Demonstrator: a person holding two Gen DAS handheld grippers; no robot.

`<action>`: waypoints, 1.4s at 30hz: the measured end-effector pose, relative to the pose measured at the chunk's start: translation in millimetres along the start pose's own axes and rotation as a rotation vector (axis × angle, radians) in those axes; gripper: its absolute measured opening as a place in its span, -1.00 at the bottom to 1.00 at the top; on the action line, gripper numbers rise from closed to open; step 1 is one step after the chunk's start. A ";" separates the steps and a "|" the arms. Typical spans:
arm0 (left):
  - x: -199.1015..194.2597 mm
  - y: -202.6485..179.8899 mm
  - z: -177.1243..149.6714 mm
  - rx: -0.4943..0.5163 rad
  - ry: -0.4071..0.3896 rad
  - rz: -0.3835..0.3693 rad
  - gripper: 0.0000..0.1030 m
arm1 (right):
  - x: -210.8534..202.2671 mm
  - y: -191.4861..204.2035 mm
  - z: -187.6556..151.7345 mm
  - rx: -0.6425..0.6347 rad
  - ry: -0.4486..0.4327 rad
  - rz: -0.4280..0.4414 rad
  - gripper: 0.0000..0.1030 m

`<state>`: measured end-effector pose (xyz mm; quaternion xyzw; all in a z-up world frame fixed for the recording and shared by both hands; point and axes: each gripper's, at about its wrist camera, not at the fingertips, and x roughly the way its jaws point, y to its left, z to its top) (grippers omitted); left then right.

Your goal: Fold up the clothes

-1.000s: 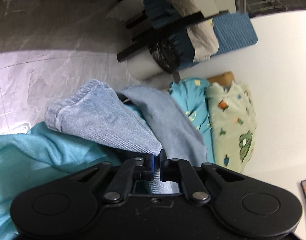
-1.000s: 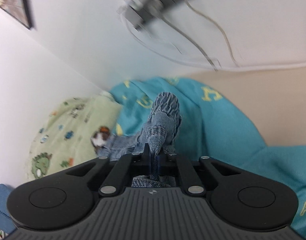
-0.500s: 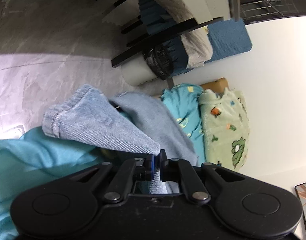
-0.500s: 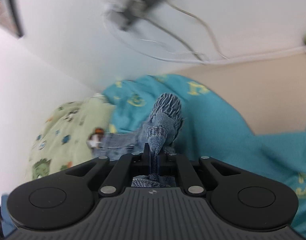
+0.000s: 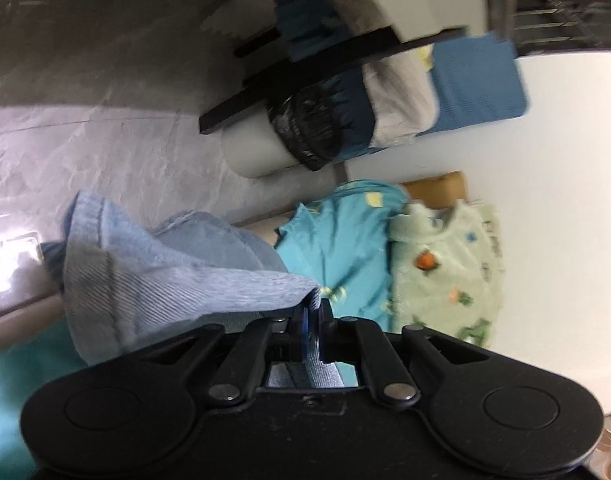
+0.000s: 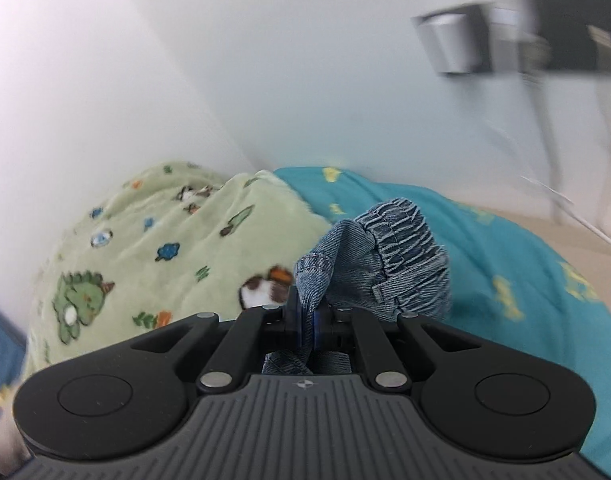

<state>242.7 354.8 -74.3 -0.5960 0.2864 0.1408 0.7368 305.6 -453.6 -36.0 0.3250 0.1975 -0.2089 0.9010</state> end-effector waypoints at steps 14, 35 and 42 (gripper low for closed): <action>149.2 4.5 33.0 0.089 0.067 0.154 -0.85 | 168.3 49.3 -46.9 -0.256 0.130 -0.092 -0.91; 15.6 97.5 -44.1 -0.221 0.067 -0.045 0.18 | 14.8 10.6 -72.0 -0.223 0.172 0.095 -0.06; 18.3 123.8 -36.9 -0.275 0.086 -0.051 0.18 | -48.6 -6.6 -111.1 -0.269 0.282 0.101 0.02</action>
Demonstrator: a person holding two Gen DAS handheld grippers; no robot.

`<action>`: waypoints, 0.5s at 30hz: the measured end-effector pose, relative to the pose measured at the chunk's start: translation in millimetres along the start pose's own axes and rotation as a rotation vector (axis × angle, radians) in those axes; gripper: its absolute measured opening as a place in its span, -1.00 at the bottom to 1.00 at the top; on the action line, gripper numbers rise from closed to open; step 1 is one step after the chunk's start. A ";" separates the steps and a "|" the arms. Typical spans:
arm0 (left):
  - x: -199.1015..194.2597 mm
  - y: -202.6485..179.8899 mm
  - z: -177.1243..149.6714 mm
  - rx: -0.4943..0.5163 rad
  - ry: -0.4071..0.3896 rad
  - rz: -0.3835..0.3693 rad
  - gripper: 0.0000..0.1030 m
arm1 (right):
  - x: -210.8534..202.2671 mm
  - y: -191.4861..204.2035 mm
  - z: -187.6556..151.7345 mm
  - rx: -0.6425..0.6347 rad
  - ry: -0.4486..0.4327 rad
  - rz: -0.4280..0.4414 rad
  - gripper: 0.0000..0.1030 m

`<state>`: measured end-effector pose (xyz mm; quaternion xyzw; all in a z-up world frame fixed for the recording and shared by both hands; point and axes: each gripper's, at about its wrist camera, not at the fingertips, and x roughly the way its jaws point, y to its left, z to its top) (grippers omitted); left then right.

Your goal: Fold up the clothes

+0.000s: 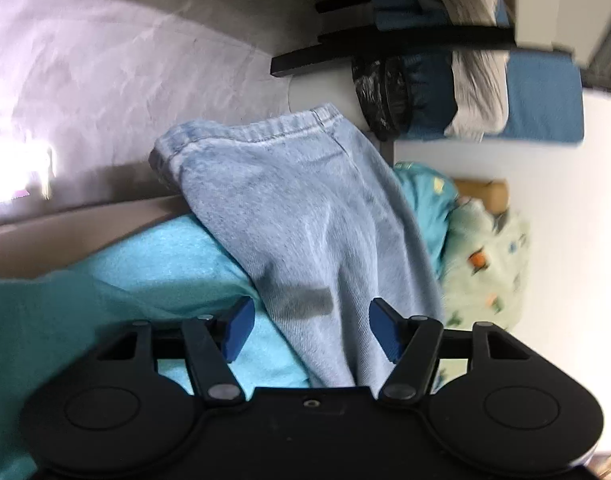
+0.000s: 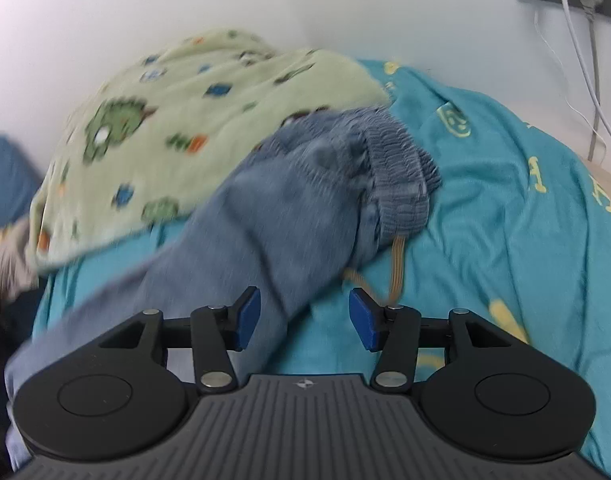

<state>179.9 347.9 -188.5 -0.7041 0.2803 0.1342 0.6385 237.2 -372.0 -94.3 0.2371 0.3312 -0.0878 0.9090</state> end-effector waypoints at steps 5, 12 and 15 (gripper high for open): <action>11.1 6.6 14.5 -0.062 -0.030 -0.050 0.18 | -17.5 6.7 -18.4 0.027 0.020 0.041 0.15; 40.9 -16.7 19.2 0.060 -0.077 -0.028 0.27 | 19.8 16.3 -42.6 0.120 0.135 0.080 0.16; 51.9 -18.9 23.7 0.100 -0.094 -0.039 0.25 | 35.0 23.0 -49.5 0.130 0.165 0.096 0.16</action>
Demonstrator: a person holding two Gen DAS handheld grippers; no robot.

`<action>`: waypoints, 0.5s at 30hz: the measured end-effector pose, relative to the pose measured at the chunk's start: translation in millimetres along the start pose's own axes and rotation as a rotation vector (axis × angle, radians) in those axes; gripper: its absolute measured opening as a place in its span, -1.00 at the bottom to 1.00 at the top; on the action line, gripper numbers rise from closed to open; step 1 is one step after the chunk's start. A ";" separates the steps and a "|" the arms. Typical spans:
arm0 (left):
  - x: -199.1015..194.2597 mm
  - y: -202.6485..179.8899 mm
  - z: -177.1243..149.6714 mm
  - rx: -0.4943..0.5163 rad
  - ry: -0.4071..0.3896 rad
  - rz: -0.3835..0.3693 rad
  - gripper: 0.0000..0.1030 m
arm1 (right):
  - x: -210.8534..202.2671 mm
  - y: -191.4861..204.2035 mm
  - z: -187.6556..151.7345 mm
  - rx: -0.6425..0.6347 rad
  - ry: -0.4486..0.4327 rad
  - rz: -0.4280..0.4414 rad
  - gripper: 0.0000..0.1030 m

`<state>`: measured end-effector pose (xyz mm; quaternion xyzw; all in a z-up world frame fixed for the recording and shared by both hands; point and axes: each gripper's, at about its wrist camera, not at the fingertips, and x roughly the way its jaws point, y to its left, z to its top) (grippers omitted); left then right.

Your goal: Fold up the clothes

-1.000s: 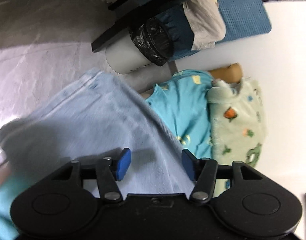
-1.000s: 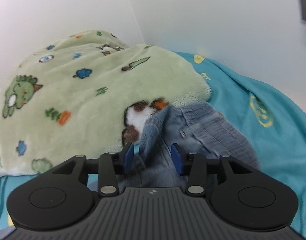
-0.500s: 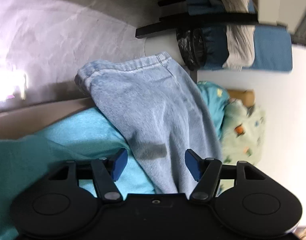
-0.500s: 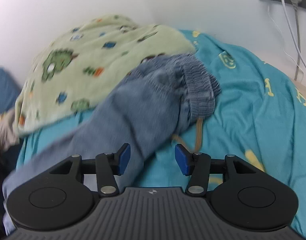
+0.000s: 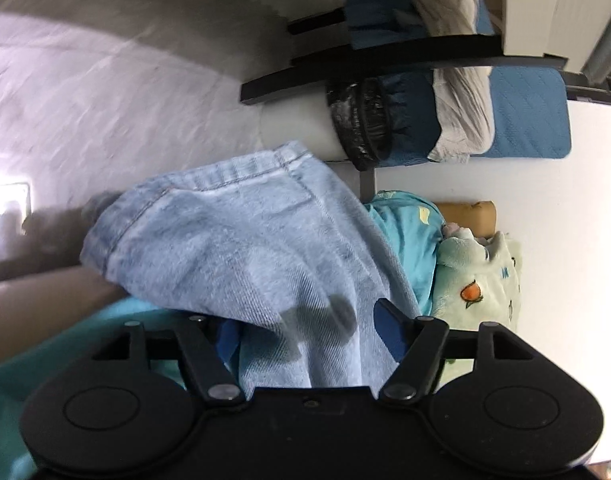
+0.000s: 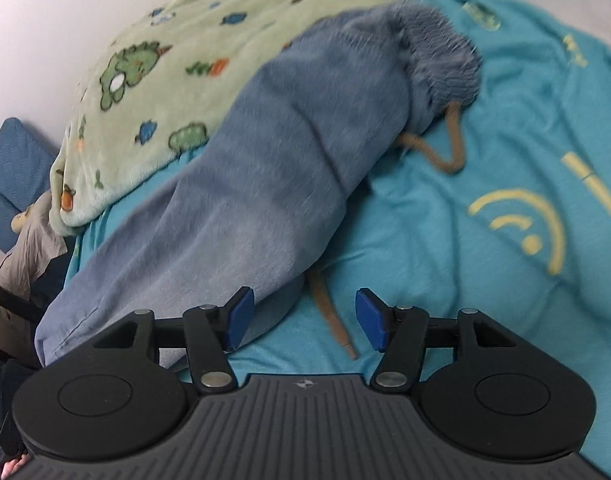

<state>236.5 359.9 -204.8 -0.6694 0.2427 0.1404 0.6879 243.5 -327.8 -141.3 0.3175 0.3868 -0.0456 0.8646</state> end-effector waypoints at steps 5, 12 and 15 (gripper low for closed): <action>14.4 4.9 11.1 0.037 0.004 0.040 -0.56 | 5.9 2.8 -0.9 0.047 0.027 0.048 0.16; 1.3 -58.9 -4.8 0.376 -0.087 0.096 -0.79 | -2.5 2.7 6.2 0.059 -0.004 0.052 0.16; -15.2 -116.1 -28.8 0.607 -0.162 0.099 -0.79 | -10.7 -1.3 10.2 0.070 -0.029 0.051 0.16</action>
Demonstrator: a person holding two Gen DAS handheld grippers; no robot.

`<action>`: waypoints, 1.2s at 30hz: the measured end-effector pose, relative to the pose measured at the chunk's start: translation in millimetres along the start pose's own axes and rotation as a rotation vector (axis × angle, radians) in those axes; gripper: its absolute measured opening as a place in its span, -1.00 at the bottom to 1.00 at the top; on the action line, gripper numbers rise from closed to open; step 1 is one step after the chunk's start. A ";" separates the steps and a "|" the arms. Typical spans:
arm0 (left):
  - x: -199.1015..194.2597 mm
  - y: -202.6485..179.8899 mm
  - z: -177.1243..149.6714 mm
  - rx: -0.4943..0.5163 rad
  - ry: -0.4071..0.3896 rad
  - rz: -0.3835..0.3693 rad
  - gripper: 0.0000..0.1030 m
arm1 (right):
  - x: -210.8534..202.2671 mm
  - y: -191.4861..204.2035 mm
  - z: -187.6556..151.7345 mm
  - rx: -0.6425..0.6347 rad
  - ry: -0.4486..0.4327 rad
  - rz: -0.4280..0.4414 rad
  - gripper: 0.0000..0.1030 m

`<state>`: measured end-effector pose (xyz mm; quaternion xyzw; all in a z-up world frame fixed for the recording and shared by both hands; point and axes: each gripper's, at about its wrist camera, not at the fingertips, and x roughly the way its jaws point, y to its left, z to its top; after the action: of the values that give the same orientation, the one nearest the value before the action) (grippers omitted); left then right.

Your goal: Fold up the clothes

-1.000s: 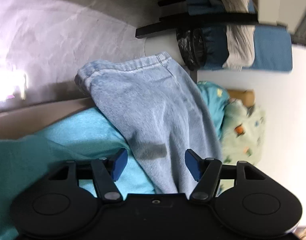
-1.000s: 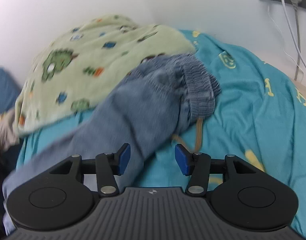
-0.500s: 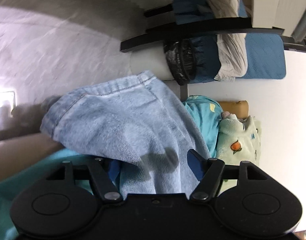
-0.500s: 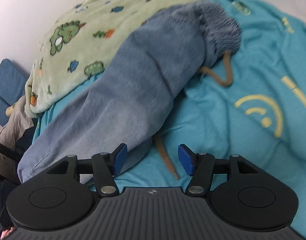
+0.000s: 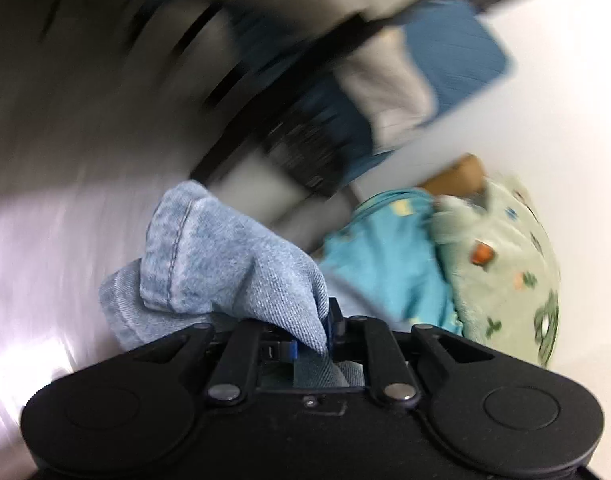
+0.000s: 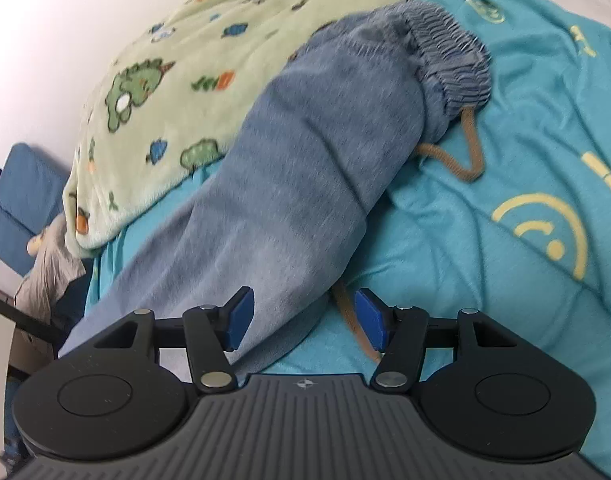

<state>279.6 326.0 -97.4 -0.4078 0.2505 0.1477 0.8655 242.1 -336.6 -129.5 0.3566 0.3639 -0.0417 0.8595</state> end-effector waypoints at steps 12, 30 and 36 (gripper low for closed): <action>-71.8 -246.0 -96.5 0.757 -0.163 -0.166 -0.79 | -32.1 -8.8 19.0 -0.041 -0.101 0.047 0.16; -26.0 -255.8 -339.6 1.154 0.119 -0.263 -0.60 | -35.2 -36.8 32.2 0.019 -0.088 0.081 0.16; -76.4 -242.6 -318.2 1.125 0.163 -0.315 -0.23 | -34.3 -13.7 23.4 -0.098 -0.101 0.167 0.17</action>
<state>228.1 -77.4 -74.2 0.0715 0.2924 -0.1701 0.9383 226.4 -368.2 -103.7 0.3408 0.2906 0.0299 0.8936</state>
